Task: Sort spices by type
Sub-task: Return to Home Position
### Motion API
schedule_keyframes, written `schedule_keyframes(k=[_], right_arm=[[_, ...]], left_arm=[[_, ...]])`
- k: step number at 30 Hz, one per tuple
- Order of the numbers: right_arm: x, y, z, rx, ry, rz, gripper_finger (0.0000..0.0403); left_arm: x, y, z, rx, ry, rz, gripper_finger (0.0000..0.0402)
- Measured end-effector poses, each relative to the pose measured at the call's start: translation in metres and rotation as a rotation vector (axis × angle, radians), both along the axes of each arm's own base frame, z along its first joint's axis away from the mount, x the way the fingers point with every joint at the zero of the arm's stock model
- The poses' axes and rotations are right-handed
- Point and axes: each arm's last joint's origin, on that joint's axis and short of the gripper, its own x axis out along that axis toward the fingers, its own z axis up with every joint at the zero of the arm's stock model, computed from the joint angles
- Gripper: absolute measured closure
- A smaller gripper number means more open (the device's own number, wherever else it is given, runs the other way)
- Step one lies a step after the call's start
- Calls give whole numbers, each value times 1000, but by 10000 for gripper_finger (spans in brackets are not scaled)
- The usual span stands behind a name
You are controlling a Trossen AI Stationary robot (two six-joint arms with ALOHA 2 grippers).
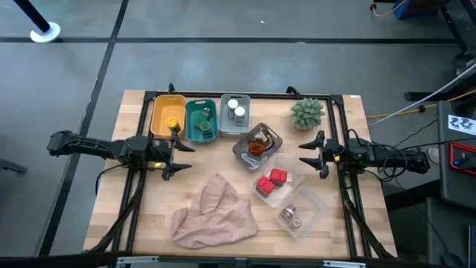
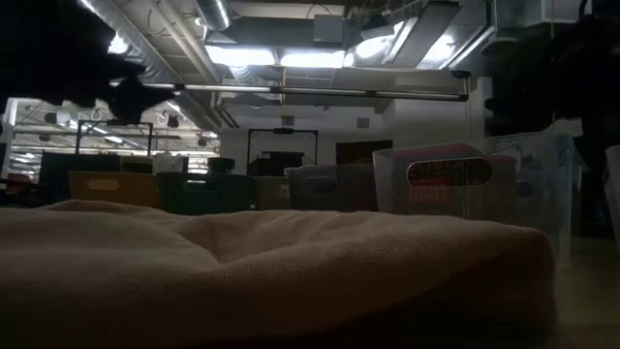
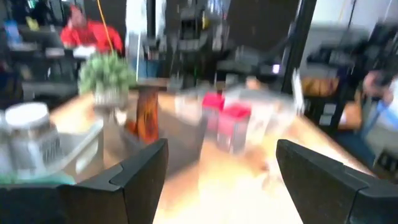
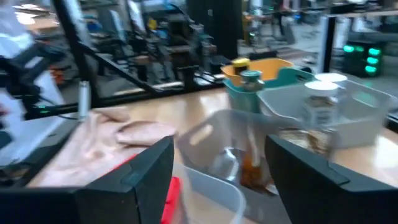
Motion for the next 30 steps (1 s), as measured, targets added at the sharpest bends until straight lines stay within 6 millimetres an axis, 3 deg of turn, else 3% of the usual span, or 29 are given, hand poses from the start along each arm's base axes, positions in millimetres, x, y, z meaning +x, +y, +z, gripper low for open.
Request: schedule_keyframes(k=[8,18,30], right_arm=[[2,2,-2,-51,-26,62,152],[2,2,-3,-75,-21,57,152],[2,-1,-1,-156,-31,-19,152]], left_arm=[[-4,0,-25,27,265,0,116],[-2,0,-30,293,302,-46,116],[-3,1,-23,87,240,-6,116]])
